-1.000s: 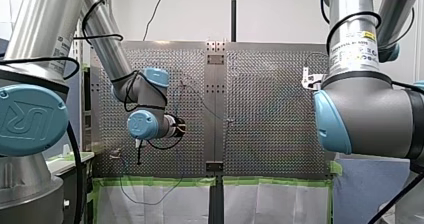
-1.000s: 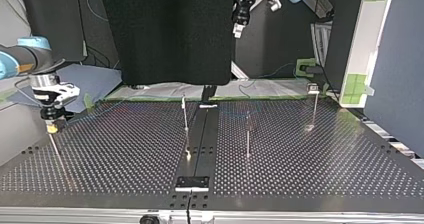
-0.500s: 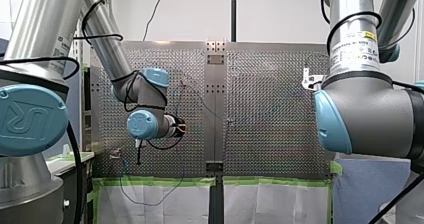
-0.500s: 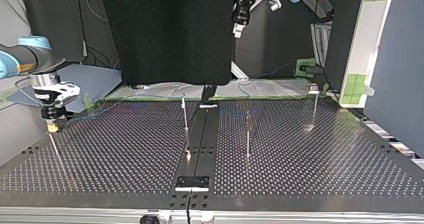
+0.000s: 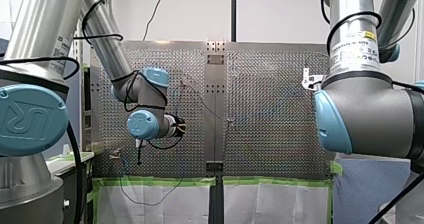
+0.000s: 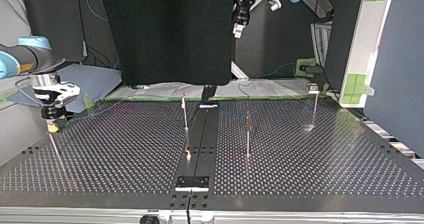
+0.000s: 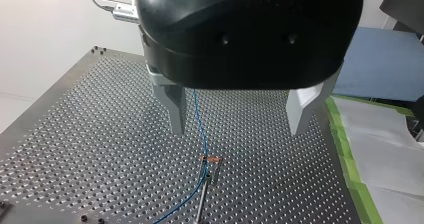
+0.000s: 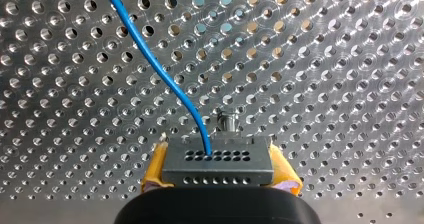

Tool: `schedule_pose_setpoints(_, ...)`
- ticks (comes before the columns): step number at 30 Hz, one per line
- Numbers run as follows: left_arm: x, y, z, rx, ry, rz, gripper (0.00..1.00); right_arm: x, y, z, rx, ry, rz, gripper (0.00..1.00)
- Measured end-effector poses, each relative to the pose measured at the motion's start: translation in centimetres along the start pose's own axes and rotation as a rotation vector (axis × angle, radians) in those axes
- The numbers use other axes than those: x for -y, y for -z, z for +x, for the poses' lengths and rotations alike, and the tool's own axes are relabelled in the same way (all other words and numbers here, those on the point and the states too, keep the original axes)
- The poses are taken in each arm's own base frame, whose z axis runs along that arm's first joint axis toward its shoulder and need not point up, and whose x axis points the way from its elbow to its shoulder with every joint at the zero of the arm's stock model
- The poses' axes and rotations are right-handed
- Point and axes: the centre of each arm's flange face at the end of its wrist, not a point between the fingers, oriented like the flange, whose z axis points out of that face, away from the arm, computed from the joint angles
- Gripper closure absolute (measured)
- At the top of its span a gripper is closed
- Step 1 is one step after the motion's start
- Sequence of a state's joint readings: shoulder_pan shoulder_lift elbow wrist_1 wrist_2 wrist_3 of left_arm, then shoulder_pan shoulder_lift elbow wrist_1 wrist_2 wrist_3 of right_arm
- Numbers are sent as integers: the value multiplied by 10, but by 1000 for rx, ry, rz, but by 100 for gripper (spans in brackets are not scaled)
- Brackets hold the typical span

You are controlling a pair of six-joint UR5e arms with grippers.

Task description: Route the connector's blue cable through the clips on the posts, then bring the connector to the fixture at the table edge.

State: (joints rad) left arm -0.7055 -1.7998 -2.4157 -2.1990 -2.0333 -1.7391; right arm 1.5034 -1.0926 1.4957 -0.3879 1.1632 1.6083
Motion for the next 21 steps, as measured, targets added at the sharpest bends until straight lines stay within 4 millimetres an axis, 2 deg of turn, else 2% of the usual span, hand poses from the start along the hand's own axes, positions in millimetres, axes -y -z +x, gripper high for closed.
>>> schedule_pose_setpoints(4,0,0,0,3,2,0,0,0,0,0,0,0,0,100)
schedule_pose_setpoints(5,0,-1,0,4,3,1,0,0,0,0,0,0,0,95)
schedule_pose_setpoints(7,0,-1,-1,6,4,0,0,0,0,0,0,0,0,95)
schedule_pose_setpoints(8,0,-1,-1,7,4,0,0,0,0,0,0,0,0,91)
schedule_pose_setpoints(21,4,-4,-4,42,14,9,0,0,0,0,0,0,0,91)
